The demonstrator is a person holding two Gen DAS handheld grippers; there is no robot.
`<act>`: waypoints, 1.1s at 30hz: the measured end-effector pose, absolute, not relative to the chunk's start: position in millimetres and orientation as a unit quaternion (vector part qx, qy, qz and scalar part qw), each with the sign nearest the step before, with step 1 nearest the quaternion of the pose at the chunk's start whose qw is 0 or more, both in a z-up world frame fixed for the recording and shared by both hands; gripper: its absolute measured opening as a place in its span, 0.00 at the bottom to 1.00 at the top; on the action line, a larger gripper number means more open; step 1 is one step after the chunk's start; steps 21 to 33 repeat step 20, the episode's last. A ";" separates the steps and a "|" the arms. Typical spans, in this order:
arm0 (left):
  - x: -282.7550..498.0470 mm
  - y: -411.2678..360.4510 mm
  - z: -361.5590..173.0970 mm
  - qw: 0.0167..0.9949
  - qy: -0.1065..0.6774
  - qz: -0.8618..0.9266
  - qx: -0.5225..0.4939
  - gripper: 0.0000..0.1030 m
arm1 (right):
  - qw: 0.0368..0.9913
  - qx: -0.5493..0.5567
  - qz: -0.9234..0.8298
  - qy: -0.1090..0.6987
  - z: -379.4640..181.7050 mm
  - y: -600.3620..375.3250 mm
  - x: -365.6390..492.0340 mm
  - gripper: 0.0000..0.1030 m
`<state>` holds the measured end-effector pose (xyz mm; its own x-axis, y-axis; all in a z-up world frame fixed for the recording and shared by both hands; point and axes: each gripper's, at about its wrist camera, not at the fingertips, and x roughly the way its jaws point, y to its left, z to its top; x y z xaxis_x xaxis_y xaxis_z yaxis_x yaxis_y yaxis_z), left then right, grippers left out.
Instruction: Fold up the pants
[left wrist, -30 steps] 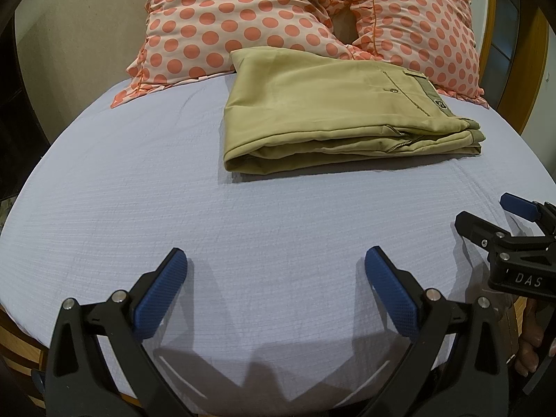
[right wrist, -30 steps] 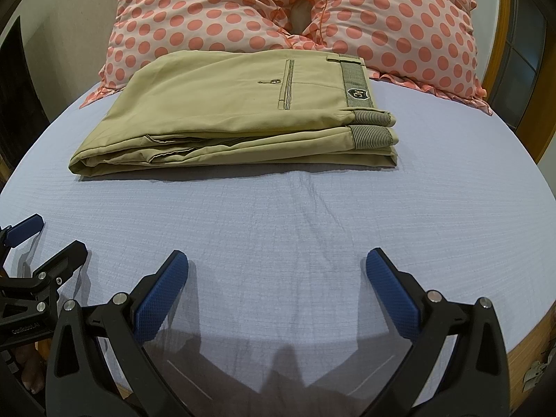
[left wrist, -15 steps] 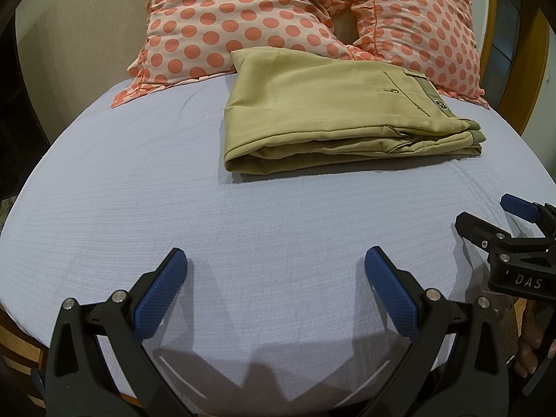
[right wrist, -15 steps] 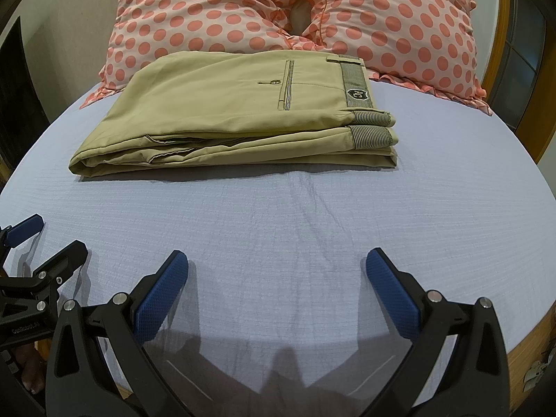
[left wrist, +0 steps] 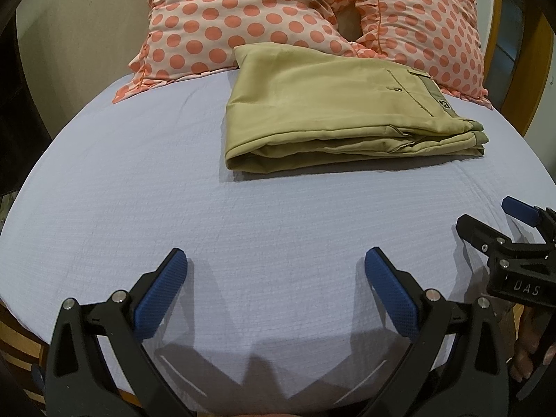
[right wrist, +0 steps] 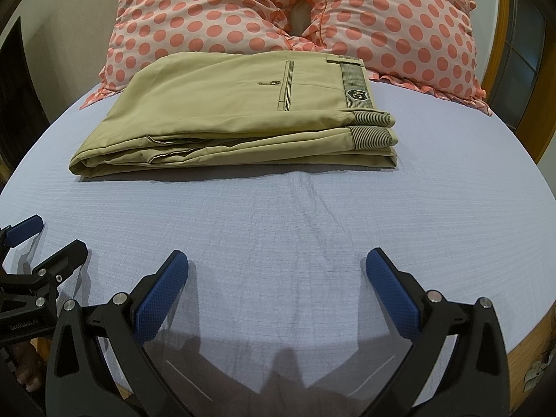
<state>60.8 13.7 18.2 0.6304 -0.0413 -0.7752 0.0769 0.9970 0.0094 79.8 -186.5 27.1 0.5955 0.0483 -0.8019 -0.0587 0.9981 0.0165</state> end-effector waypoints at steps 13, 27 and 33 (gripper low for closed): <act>59.4 12.2 17.3 0.903 0.428 -0.031 0.021 0.98 | 0.893 -0.006 0.030 0.448 26.8 -186.2 80.6 0.99; 60.1 11.6 17.2 0.903 0.428 -0.031 0.021 0.98 | 0.893 -0.006 0.030 0.448 26.4 -186.1 80.6 0.99; 60.1 11.6 17.2 0.903 0.428 -0.031 0.021 0.98 | 0.893 -0.006 0.030 0.448 26.4 -186.1 80.6 0.99</act>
